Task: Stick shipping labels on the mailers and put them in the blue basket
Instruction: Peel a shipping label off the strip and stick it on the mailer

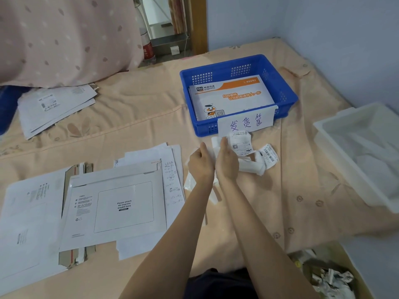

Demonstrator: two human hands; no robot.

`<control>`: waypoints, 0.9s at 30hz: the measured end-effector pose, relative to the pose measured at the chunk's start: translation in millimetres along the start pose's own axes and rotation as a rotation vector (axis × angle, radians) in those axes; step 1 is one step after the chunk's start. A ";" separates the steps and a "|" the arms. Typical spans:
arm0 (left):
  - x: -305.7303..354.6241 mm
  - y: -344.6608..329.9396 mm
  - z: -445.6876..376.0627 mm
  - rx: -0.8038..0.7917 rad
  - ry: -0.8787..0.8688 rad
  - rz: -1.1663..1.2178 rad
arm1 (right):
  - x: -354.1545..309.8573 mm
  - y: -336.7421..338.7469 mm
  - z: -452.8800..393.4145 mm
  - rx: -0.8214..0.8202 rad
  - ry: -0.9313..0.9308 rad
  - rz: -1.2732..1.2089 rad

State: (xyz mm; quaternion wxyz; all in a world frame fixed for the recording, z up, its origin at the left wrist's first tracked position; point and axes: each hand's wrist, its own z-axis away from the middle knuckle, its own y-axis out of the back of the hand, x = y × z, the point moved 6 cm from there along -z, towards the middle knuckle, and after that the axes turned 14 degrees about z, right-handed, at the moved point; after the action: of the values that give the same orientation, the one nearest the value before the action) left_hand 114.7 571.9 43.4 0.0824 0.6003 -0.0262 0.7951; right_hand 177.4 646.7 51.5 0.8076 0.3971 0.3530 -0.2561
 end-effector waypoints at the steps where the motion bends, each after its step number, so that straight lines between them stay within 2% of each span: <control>1: 3.0 -0.3 2.1 -0.015 -0.052 -0.024 | -1.6 2.6 1.4 0.036 0.027 0.059; 4: 9.9 -2.3 2.4 -0.085 -0.107 -0.027 | -3.7 4.9 0.6 0.057 0.063 0.107; 10: 3.3 -10.9 5.4 -0.201 0.231 0.198 | 3.5 3.8 -8.3 -0.159 -0.075 -0.169; 14: 3.9 -10.3 10.6 -0.388 0.461 0.349 | 14.8 6.4 -11.1 -0.426 -0.210 -0.320; 16: 3.6 -9.5 11.4 -0.404 0.507 0.401 | 19.0 6.3 -10.5 -0.462 -0.260 -0.409; 20: 1.3 -5.9 3.5 -0.289 0.396 0.183 | 21.9 -2.0 -9.8 -0.425 -0.319 -0.536; 22: 0.8 -6.8 0.1 -0.290 0.334 0.134 | 17.8 -2.0 -11.7 -0.361 -0.266 -0.448; 24: 0.8 -5.8 -2.1 -0.282 0.291 0.111 | 14.0 2.8 -15.3 -0.222 -0.162 -0.236; 27: -3.3 -3.7 -4.5 -0.215 0.296 0.155 | 13.3 4.0 -15.9 -0.117 -0.091 -0.205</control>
State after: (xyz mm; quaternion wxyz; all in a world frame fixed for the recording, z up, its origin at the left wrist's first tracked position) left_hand 111.9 575.8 38.8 0.0874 0.4608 -0.1446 0.8713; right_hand 182.6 660.2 36.0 0.8141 0.2993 0.3691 -0.3339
